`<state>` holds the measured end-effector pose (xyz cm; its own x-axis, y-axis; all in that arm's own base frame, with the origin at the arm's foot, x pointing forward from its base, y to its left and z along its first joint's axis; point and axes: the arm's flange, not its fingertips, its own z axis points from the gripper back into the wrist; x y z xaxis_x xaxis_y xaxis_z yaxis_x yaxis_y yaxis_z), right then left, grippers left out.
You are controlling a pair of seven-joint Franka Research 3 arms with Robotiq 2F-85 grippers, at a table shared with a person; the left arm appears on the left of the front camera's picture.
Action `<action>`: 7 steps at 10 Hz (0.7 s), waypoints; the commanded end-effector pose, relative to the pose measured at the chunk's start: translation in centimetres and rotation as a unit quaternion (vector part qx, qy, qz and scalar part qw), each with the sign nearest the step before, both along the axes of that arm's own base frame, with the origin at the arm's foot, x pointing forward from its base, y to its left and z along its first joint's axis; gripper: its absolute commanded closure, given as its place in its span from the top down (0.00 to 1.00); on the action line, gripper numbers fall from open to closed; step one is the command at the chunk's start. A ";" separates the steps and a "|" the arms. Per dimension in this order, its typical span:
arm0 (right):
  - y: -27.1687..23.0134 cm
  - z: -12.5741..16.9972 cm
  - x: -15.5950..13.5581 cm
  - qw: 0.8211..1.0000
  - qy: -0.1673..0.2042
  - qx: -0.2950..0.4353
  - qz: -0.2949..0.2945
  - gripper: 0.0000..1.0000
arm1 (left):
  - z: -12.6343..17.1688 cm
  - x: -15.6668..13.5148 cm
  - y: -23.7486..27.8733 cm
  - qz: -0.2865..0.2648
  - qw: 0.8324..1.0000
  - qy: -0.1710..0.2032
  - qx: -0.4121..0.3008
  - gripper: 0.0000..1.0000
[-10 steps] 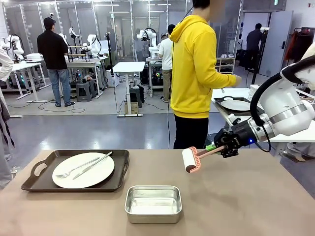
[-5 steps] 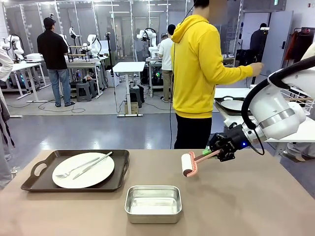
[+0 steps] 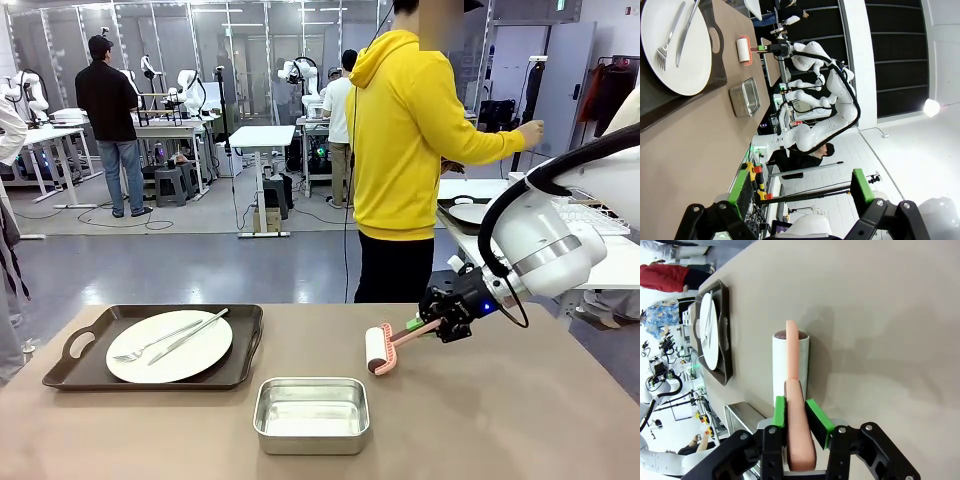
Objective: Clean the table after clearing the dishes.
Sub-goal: When the left (or right) Handle tray is removed, use the left hand (or right hand) to clean the left (or right) side of the table with the Lint Roller.
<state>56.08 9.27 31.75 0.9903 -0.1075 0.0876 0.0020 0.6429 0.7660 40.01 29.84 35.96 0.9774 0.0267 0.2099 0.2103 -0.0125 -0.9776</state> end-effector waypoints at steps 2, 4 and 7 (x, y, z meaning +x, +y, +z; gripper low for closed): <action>0.4 -1.2 0.5 0.999 0.022 -0.035 -0.013 0.23 | 0.1 -0.2 0.1 0.003 1.000 0.001 0.002 1.00; -0.8 -1.6 1.0 0.999 0.023 -0.036 -0.024 0.23 | 0.1 -0.2 0.1 0.003 1.000 0.001 0.002 1.00; -3.6 -1.6 0.3 0.998 0.016 -0.033 -0.041 0.23 | 0.1 -0.2 0.1 0.003 1.000 0.001 0.002 1.00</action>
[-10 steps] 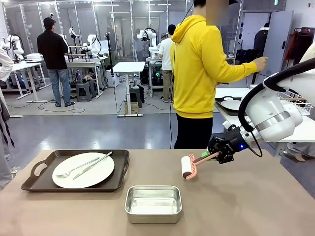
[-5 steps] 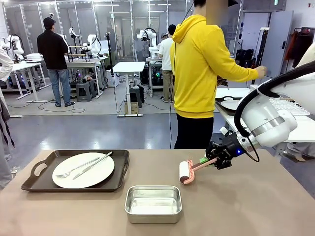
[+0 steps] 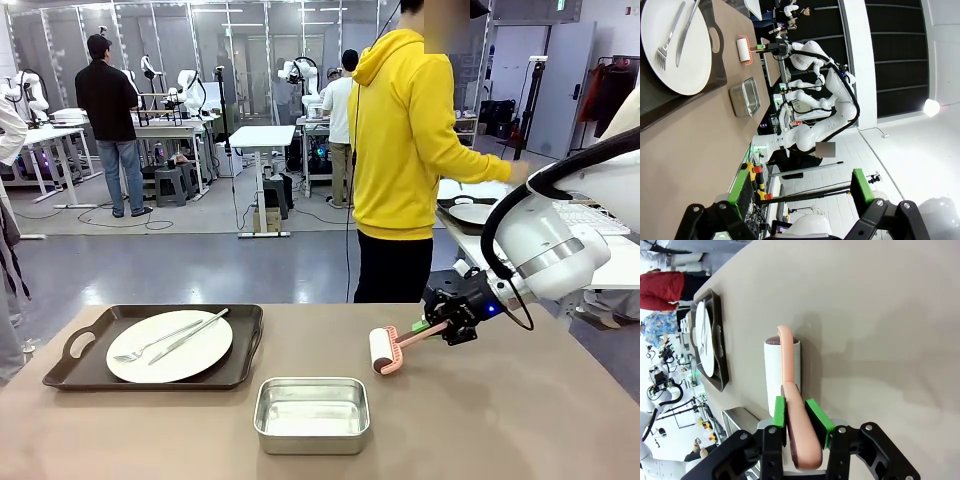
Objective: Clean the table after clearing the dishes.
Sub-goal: When the left (or right) Handle tray is removed, use the left hand (or right hand) to clean the left (or right) side of the table with the Lint Roller.
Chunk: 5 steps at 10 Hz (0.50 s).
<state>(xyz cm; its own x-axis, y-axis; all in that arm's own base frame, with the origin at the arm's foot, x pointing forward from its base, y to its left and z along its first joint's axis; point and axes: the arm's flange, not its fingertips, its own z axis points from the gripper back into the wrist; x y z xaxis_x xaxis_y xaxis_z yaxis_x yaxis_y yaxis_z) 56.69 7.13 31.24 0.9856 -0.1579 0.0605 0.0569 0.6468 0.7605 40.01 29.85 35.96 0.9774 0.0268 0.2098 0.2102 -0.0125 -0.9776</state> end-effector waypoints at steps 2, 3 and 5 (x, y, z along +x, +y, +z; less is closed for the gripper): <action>-4.7 -0.8 -0.7 0.999 0.011 -0.034 -0.019 0.23 | 0.1 -0.2 0.1 0.003 1.000 0.001 0.002 1.00; -6.5 -1.0 -1.1 0.999 0.019 -0.040 -0.022 0.23 | 0.1 -0.2 0.1 0.003 1.000 0.001 0.002 1.00; -9.9 -0.8 -1.1 0.999 0.030 -0.024 -0.029 0.23 | 0.1 -0.2 0.1 0.003 1.000 0.001 0.002 1.00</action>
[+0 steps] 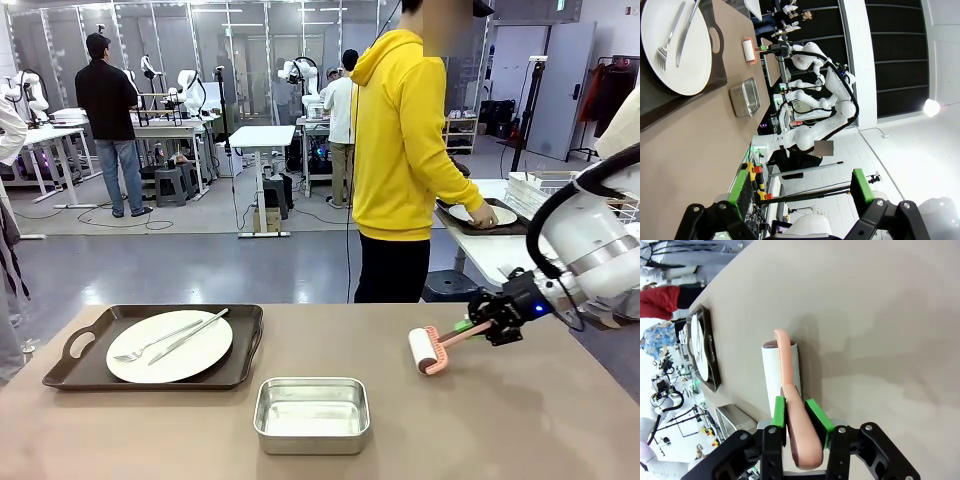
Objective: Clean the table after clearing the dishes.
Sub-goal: When the left (or right) Handle tray is removed, use the left hand (or right hand) to clean the left (or right) side of the table with the Lint Roller.
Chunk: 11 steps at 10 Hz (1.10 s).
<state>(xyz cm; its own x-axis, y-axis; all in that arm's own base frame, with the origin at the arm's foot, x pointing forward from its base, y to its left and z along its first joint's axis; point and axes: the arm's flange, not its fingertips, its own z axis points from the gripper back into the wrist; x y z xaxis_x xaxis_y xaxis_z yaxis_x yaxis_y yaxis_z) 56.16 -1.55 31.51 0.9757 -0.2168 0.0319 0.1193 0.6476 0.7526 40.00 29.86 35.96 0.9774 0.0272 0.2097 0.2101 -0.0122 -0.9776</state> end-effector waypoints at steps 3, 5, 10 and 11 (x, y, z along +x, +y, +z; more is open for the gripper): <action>-7.1 -0.8 -1.2 0.997 0.018 -0.071 0.027 0.23 | 0.1 -0.2 0.1 0.003 1.000 0.001 0.002 1.00; -10.3 0.0 -1.7 0.998 0.019 -0.049 0.024 0.23 | 0.1 -0.2 0.1 0.003 1.000 0.001 0.002 1.00; -16.9 -0.8 -2.9 0.998 0.022 -0.040 -0.034 0.23 | 0.1 -0.2 0.1 0.003 1.000 0.001 0.002 1.00; -17.8 -0.4 -3.0 0.997 0.021 -0.055 -0.044 0.23 | 0.1 -0.2 0.1 0.003 1.000 0.001 0.002 1.00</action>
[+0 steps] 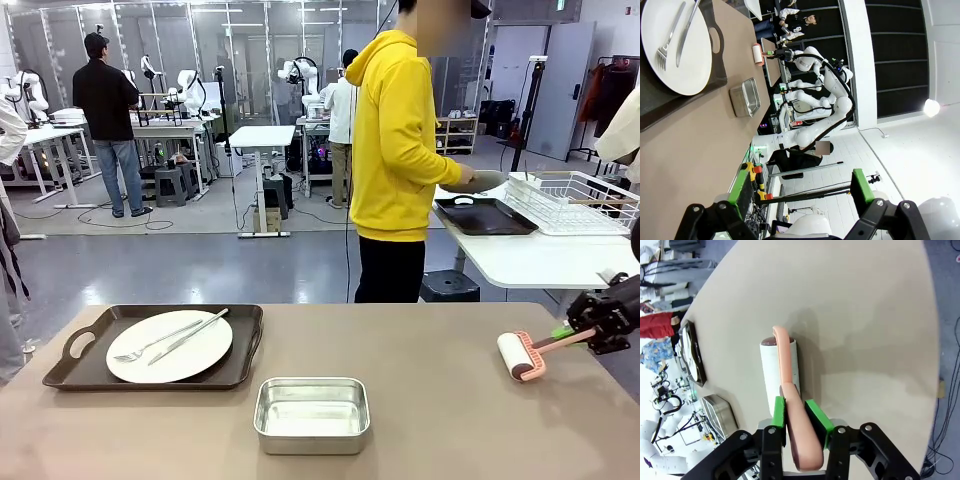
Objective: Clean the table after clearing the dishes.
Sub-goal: When the left (or right) Handle tray is removed, use the left hand (or right hand) to clean the left (or right) side of the table with the Lint Roller.
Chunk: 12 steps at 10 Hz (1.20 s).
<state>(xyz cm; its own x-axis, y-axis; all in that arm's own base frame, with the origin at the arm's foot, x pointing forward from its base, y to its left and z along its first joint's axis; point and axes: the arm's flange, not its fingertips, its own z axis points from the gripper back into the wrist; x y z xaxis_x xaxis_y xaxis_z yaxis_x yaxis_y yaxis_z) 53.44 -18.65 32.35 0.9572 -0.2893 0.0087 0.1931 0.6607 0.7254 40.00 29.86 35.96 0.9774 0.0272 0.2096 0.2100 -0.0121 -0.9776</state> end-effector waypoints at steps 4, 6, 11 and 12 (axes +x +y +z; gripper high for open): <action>-0.9 2.3 -3.1 0.999 -0.011 -0.023 0.024 0.23 | 0.1 -0.2 0.1 0.003 1.000 0.001 0.002 1.00; 1.4 5.8 -5.2 0.997 -0.030 -0.022 0.063 0.23 | 0.1 -0.2 0.1 0.003 1.000 0.001 0.002 1.00; 4.9 12.0 -7.6 0.993 -0.030 -0.057 0.095 0.23 | 0.1 -0.2 0.1 0.003 1.000 0.001 0.002 1.00; 5.5 12.8 -7.8 0.992 -0.033 -0.066 0.099 0.23 | 0.1 -0.2 0.1 0.003 1.000 0.001 0.002 1.00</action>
